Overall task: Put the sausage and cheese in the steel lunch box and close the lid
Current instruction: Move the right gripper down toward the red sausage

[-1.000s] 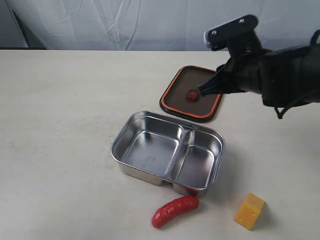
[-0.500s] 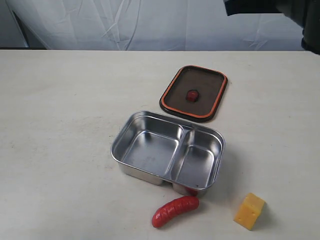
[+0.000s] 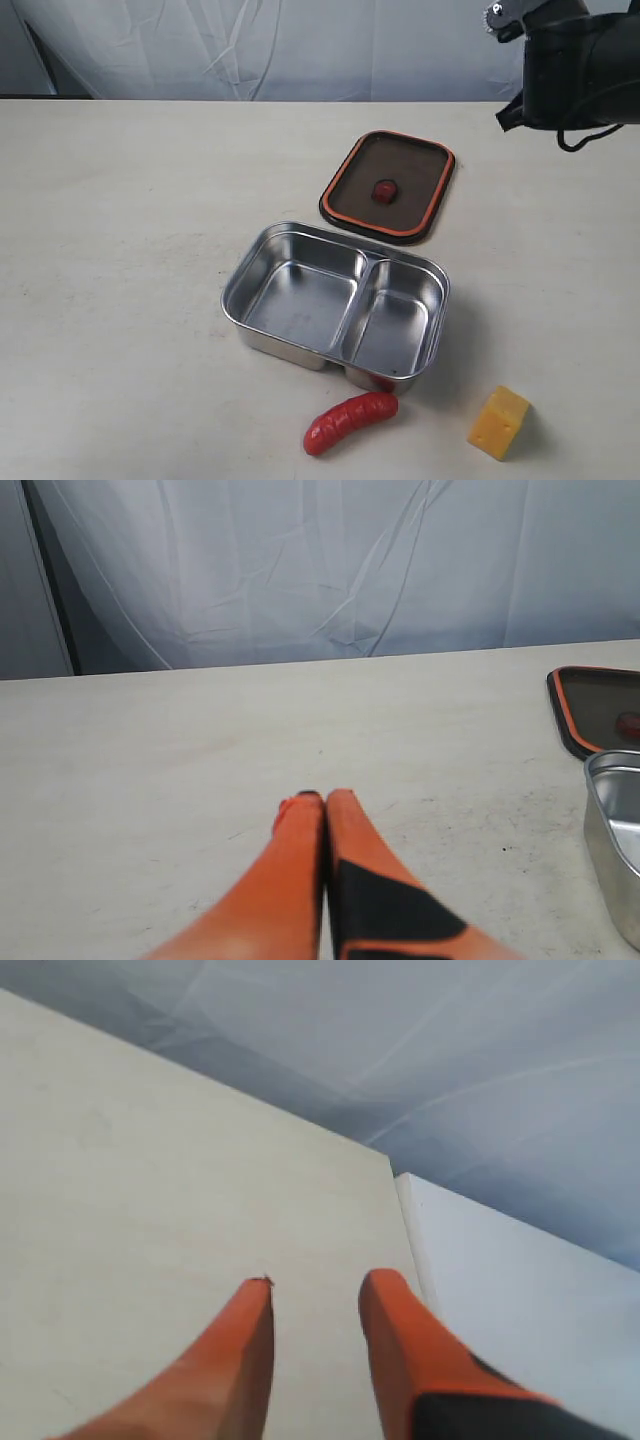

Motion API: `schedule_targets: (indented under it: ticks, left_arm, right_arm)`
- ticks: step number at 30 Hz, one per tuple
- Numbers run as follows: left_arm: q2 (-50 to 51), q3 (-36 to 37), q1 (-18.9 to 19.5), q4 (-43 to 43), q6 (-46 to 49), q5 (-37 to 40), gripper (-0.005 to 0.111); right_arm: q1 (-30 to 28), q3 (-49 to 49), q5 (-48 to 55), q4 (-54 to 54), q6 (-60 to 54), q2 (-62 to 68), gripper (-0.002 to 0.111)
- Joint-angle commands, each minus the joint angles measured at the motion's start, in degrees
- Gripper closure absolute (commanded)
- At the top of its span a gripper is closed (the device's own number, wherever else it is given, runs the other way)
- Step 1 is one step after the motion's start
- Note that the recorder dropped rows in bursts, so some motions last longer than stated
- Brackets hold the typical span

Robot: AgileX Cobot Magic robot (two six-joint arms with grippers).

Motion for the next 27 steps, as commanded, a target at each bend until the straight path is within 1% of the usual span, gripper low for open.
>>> schedule_targets:
  ticks: [1, 2, 4, 6, 7, 8, 11, 13, 14, 15, 19, 23, 26, 27]
  left_arm:
    - [-0.3, 0.2, 0.1, 0.4, 0.0, -0.5, 0.106]
    - [-0.3, 0.2, 0.1, 0.4, 0.0, -0.5, 0.106]
    - [-0.3, 0.2, 0.1, 0.4, 0.0, -0.5, 0.106]
    - [-0.3, 0.2, 0.1, 0.4, 0.0, -0.5, 0.106]
    - [-0.3, 0.2, 0.1, 0.4, 0.0, -0.5, 0.106]
    - [-0.3, 0.2, 0.1, 0.4, 0.0, -0.5, 0.106]
    - [-0.3, 0.2, 0.1, 0.4, 0.0, -0.5, 0.106]
    - [-0.3, 0.2, 0.1, 0.5, 0.0, -0.5, 0.106]
    - [-0.3, 0.2, 0.1, 0.5, 0.0, -0.5, 0.106]
    - [-0.3, 0.2, 0.1, 0.5, 0.0, -0.5, 0.106]
    - [-0.3, 0.2, 0.1, 0.5, 0.0, -0.5, 0.106]
    - [-0.3, 0.2, 0.1, 0.5, 0.0, -0.5, 0.106]
    - [-0.3, 0.2, 0.1, 0.5, 0.0, -0.5, 0.106]
    - [-0.3, 0.2, 0.1, 0.5, 0.0, -0.5, 0.106]
  right_arm:
    - [-1.2, -0.3, 3.9, -0.1, 0.7, 4.6, 0.075]
    - [-0.7, -0.3, 8.2, -0.1, 2.7, 4.8, 0.075]
    - [0.2, -0.2, 22.9, -0.1, 7.6, 3.7, 0.075]
    - [0.2, -0.2, 41.8, -0.1, 14.0, 1.2, 0.075]
    - [0.1, -0.5, 48.1, -0.1, 17.5, 0.0, 0.075]
    - [0.1, -0.5, 51.9, -0.1, 19.4, -1.1, 0.075]
    - [0.1, -0.5, 54.0, -0.1, 26.1, -3.9, 0.075]
    - [0.1, -0.1, 59.6, -0.1, 30.7, -6.3, 0.075]
    - [0.1, 0.0, 67.7, -0.1, 33.4, -7.6, 0.075]
    - [0.1, 0.1, 72.7, -0.1, 35.0, -8.1, 0.075]
    - [0.1, 0.1, 92.6, -8.2, 40.9, -8.5, 0.075]
    - [0.1, 0.1, 109.0, -19.4, 48.5, -8.4, 0.075]
    - [0.2, 0.1, 118.1, -29.5, 59.3, -8.4, 0.075]
    - [0.2, 0.1, 120.4, -34.8, 62.9, -8.4, 0.075]
